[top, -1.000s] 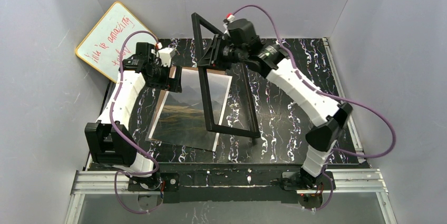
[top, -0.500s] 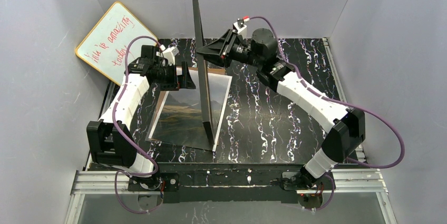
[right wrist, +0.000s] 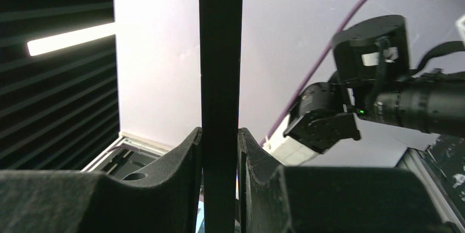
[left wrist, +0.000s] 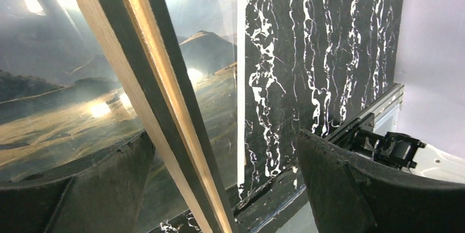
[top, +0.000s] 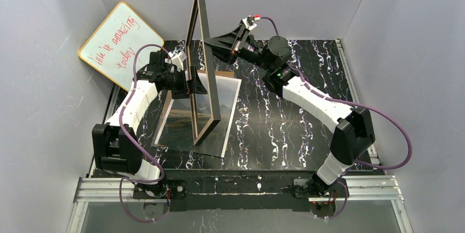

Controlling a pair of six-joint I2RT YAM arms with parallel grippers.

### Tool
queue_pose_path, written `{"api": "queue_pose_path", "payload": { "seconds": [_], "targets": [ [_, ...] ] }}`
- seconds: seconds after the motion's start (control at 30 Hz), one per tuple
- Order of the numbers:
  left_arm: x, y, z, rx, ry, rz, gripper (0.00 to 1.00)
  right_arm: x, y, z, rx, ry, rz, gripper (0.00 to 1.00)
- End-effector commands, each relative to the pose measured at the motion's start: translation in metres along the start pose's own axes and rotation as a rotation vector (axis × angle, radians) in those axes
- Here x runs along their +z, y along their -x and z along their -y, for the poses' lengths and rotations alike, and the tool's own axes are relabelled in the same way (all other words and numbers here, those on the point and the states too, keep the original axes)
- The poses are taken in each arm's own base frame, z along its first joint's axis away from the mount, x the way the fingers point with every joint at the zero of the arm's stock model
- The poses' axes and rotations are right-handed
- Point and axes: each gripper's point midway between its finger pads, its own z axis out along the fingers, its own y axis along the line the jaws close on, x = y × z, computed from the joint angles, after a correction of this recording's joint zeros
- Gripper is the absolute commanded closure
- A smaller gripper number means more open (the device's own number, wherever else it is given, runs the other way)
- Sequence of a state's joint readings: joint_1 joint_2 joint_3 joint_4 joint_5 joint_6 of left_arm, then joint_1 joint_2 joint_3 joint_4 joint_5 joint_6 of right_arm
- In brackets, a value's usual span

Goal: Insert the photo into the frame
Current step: Turn over the photo frame at the center of the board.

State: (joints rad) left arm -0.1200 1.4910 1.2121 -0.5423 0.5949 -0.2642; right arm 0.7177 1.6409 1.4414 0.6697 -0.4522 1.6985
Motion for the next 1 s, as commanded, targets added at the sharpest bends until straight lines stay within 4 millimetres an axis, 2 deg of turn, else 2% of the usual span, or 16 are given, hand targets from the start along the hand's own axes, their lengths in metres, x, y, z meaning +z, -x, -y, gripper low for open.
{"api": "queue_pose_path", "payload": {
  "seconds": [0.0, 0.07, 0.1, 0.17, 0.23, 0.3, 0.33, 0.37, 0.5, 0.53, 0.63, 0.73, 0.9, 0.97],
  "targets": [
    [0.0, -0.005, -0.006, 0.029, 0.026, 0.003, 0.02, -0.008, -0.008, -0.051, -0.038, 0.194, -0.014, 0.99],
    [0.003, -0.005, -0.009, 0.027, 0.026, 0.003, 0.03, -0.009, -0.008, -0.049, -0.031, 0.198, -0.012, 0.99],
    [0.005, -0.006, -0.009, 0.025, 0.022, -0.001, 0.07, -0.009, -0.008, -0.048, -0.028, 0.2, -0.013, 0.99],
    [0.008, -0.006, -0.01, 0.022, 0.016, -0.008, 0.23, -0.01, -0.009, -0.044, -0.027, 0.194, -0.014, 0.99],
    [0.01, -0.003, -0.013, 0.03, 0.026, -0.008, 0.46, -0.013, -0.01, -0.038, -0.034, 0.18, -0.016, 0.99],
    [0.011, 0.002, -0.019, 0.048, 0.062, 0.005, 0.68, -0.016, -0.01, -0.026, -0.051, 0.132, -0.019, 0.99],
    [0.01, 0.004, -0.022, 0.057, 0.084, 0.013, 0.75, -0.018, -0.008, -0.018, -0.056, 0.096, -0.02, 0.99],
    [0.008, 0.007, -0.026, 0.066, 0.11, 0.026, 0.78, -0.021, -0.007, -0.009, -0.06, 0.058, -0.019, 0.96],
    [-0.001, 0.017, -0.043, 0.096, 0.23, 0.082, 0.84, -0.042, 0.002, 0.033, -0.077, -0.122, 0.015, 0.67],
    [-0.003, 0.019, -0.048, 0.105, 0.262, 0.093, 0.85, -0.049, 0.005, 0.045, -0.083, -0.17, 0.021, 0.59],
    [-0.01, 0.023, -0.062, 0.118, 0.35, 0.117, 0.89, -0.077, 0.016, 0.08, -0.059, -0.322, 0.054, 0.44],
    [-0.013, 0.024, -0.071, 0.119, 0.399, 0.125, 0.92, -0.099, 0.022, 0.1, -0.045, -0.406, 0.074, 0.42],
    [-0.011, 0.02, -0.075, 0.097, 0.418, 0.102, 0.94, -0.115, 0.024, 0.126, -0.044, -0.532, 0.066, 0.49],
    [-0.012, 0.021, -0.078, 0.099, 0.435, 0.099, 0.95, -0.124, 0.029, 0.14, -0.062, -0.639, 0.067, 0.5]
  ]
}}
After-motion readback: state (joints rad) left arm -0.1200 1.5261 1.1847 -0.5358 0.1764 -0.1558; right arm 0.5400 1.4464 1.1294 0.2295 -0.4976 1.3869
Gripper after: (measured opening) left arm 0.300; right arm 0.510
